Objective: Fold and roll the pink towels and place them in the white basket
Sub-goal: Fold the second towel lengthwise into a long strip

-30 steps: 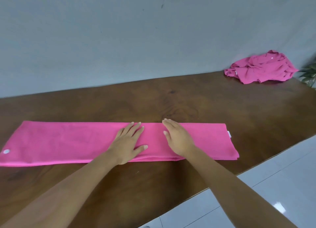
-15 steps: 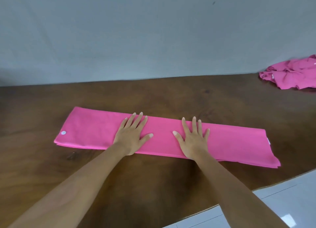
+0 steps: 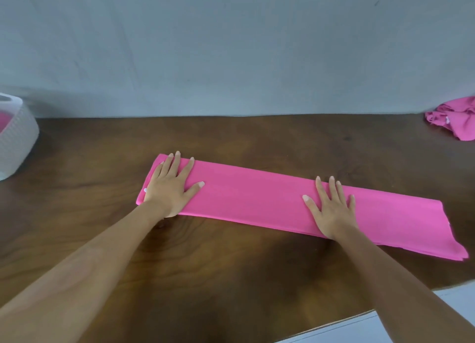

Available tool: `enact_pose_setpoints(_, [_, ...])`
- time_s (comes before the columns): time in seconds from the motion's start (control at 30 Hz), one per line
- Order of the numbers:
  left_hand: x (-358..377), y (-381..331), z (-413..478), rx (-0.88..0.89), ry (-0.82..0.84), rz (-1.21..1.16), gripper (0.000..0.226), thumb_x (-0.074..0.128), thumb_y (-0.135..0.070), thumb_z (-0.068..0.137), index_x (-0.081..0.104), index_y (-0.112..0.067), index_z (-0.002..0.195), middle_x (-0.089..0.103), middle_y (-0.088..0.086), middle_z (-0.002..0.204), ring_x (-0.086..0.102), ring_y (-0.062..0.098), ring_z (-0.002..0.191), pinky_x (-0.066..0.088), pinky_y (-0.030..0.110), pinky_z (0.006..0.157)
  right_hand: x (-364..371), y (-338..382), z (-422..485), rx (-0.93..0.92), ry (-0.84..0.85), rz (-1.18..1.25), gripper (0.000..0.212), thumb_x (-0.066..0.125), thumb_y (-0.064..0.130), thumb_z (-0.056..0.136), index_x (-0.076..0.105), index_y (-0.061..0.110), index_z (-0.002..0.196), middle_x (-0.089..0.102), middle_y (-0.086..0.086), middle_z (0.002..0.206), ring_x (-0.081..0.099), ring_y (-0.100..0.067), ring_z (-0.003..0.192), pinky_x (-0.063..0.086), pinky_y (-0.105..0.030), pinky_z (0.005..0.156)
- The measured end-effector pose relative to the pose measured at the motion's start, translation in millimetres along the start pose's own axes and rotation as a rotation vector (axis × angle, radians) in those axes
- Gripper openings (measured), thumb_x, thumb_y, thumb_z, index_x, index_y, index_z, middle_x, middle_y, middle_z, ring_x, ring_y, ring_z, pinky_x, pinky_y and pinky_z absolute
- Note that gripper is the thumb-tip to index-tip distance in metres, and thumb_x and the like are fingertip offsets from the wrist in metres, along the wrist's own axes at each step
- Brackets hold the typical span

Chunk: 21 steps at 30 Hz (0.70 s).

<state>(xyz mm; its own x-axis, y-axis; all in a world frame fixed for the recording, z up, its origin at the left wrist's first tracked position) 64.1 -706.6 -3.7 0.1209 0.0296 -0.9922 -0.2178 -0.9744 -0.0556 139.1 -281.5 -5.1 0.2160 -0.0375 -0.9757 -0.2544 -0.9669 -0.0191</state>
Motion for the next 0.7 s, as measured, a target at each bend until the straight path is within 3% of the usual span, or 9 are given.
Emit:
enact_pose_setpoints(0.13, [-4,4,2,-0.093,-0.014,0.031,0.082,-0.006,-0.084,0.086,-0.01,-0.045,0.158,-0.007,0.012,0.169,-0.01,0.039,0.154,0.002,0.061,0.123,-2,2,-1,-0.013,-0.033,0.0,0.088,-0.008,0.078,0.084,-0.015,0.031,0.159,-0.019,0.002,0.167,-0.017,-0.016,0.154,-0.003,-0.05,0.125])
enact_pose_setpoints(0.27, [-7,4,4,-0.154,0.027,0.021,0.081,0.0,-0.086,0.086,-0.002,-0.049,0.158,-0.004,0.017,0.168,-0.011,0.044,0.153,0.001,0.068,0.118,-1,3,1,-0.019,-0.042,0.021,0.087,-0.005,0.076,0.088,-0.014,0.028,0.159,-0.019,0.004,0.167,-0.016,-0.014,0.154,-0.003,-0.049,0.126])
enact_pose_setpoints(0.33, [-12,-10,2,-0.152,-0.002,0.043,0.082,0.005,-0.082,0.089,0.006,-0.042,0.16,0.0,0.019,0.168,-0.008,0.044,0.153,-0.001,0.067,0.119,0,3,2,-0.016,-0.042,0.024,0.086,-0.006,0.076,0.088,-0.014,0.028,0.159,-0.019,0.004,0.167,-0.016,-0.016,0.154,-0.004,-0.049,0.126])
enact_pose_setpoints(0.5, [-18,-115,-6,0.104,-0.042,-0.093,0.073,0.019,-0.067,0.1,0.018,-0.028,0.161,0.002,0.005,0.17,-0.006,0.028,0.156,0.001,0.055,0.124,0,3,2,0.007,-0.023,0.045,0.082,-0.004,0.076,0.09,-0.013,0.033,0.159,-0.017,0.001,0.168,-0.016,-0.031,0.154,-0.005,-0.048,0.125])
enact_pose_setpoints(0.7, [-8,-240,-7,0.209,0.0,-0.236,0.064,0.029,-0.05,0.106,0.015,-0.023,0.162,0.004,0.0,0.17,-0.003,0.02,0.157,0.004,0.044,0.127,1,-5,5,0.01,-0.043,0.168,0.065,0.003,0.058,0.103,-0.007,0.031,0.161,-0.012,-0.003,0.169,-0.014,-0.025,0.155,-0.004,-0.043,0.126])
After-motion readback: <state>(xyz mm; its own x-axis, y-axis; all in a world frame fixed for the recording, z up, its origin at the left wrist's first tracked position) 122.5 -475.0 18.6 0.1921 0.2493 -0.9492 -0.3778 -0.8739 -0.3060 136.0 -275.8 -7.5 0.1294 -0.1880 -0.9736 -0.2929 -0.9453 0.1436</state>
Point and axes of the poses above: each hand's wrist, its own z-axis towards the middle knuckle, its own x-axis out of the palm, y = z × x, the point moved 6 cm from there along z, towards the middle knuckle
